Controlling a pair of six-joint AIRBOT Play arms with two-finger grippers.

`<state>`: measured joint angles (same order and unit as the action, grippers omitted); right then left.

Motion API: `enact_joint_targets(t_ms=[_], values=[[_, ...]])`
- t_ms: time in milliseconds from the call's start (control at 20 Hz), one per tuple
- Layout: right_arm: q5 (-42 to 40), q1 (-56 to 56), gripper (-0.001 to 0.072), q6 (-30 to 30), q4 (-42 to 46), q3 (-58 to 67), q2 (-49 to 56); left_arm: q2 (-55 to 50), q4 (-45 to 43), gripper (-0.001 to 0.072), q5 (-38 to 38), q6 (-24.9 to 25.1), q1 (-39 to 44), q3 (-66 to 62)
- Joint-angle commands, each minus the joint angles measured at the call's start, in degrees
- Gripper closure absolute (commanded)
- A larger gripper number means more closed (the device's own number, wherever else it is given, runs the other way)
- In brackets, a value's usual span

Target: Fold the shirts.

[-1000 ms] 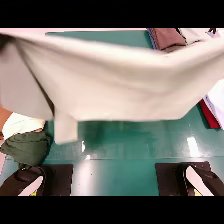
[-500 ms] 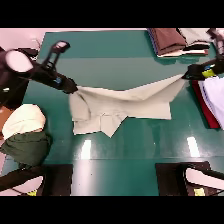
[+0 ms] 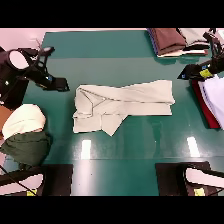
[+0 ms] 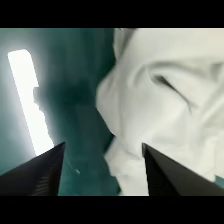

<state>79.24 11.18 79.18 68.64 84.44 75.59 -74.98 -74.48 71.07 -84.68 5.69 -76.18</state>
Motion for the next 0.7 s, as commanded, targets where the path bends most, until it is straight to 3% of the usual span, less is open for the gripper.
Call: enact_joint_targets(t_ms=[0,150,300,350,600,650], values=[[-3.5,0.0,0.0241,-0.8,-0.1,-6.9,-5.2,0.2,9.2,0.0138,-0.6,-0.8,0.1,7.8],[-4.8,0.0,0.0241,-0.8,-0.2,-13.3,-8.4,0.2,10.8,0.0138,-8.9,-1.1,2.6,16.2],[-6.2,0.0,0.0243,-0.8,-0.2,-17.9,-10.9,0.2,10.4,0.0138,-17.7,-5.8,3.0,21.1],[-6.3,0.0,0.0272,-0.8,-0.2,-18.9,-11.6,0.1,10.5,0.0138,-19.5,-6.1,3.1,21.4],[-6.5,0.0,0.0272,-0.8,-2.7,-19.2,-12.1,0.0,12.4,0.0140,-22.4,-4.6,3.1,21.4],[-6.9,0.0,0.0273,-0.8,-3.8,-19.2,-12.1,0.0,12.4,0.0227,-22.4,-4.7,3.1,21.4]])
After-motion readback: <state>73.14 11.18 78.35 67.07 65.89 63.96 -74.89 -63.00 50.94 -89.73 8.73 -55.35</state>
